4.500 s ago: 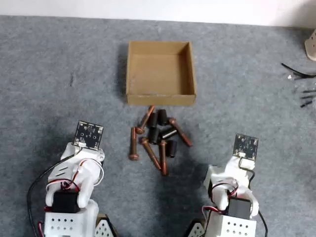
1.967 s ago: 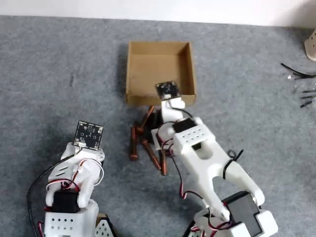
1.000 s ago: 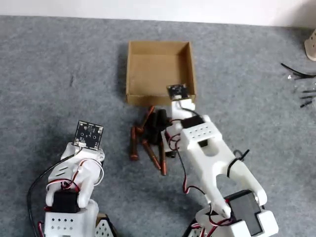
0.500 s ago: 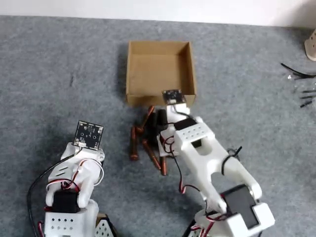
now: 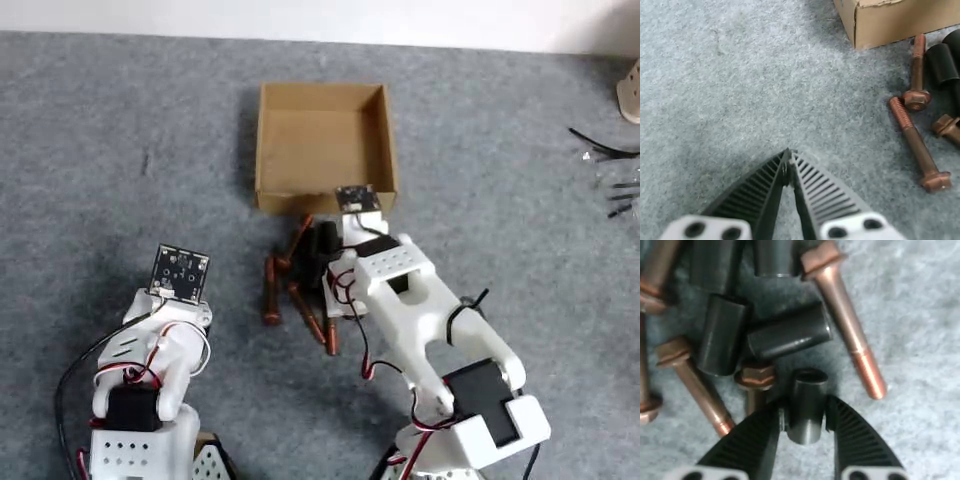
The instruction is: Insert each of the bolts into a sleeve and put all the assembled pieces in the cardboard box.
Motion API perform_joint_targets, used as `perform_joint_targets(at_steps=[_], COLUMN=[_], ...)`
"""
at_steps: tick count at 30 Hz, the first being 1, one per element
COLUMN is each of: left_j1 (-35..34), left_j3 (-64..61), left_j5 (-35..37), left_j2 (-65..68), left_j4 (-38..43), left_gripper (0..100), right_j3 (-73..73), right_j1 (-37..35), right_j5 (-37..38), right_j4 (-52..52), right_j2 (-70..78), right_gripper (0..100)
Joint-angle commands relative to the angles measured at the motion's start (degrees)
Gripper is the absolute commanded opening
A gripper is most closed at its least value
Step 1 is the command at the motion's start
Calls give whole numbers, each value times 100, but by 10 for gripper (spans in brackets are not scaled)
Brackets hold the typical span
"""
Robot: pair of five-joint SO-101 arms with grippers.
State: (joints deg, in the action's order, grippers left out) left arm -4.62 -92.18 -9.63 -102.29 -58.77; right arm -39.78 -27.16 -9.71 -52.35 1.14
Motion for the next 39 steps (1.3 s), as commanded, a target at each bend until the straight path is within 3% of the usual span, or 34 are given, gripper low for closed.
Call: perform_joint_targets(at_steps=[1, 6, 30, 32, 34, 39], left_j1=[-57, -57, -57, -57, -57, -57], left_j3=[75, 75, 66, 66, 66, 66], left_j5=[18, 18, 18, 18, 18, 18], left_j2=[-57, -57, -57, -57, -57, -57], left_j4=[114, 114, 105, 105, 105, 105], left_gripper=[11, 11, 11, 11, 11, 11], right_j3=[4, -13, -40, -40, -40, -40], right_j1=[207, 207, 224, 233, 286, 426], right_j5=[-26, 721, 747, 765, 774, 774], right_j4=[66, 400, 796, 796, 796, 796], right_j2=[92, 119, 127, 127, 127, 57], right_gripper=[124, 125, 123, 94, 2, 5])
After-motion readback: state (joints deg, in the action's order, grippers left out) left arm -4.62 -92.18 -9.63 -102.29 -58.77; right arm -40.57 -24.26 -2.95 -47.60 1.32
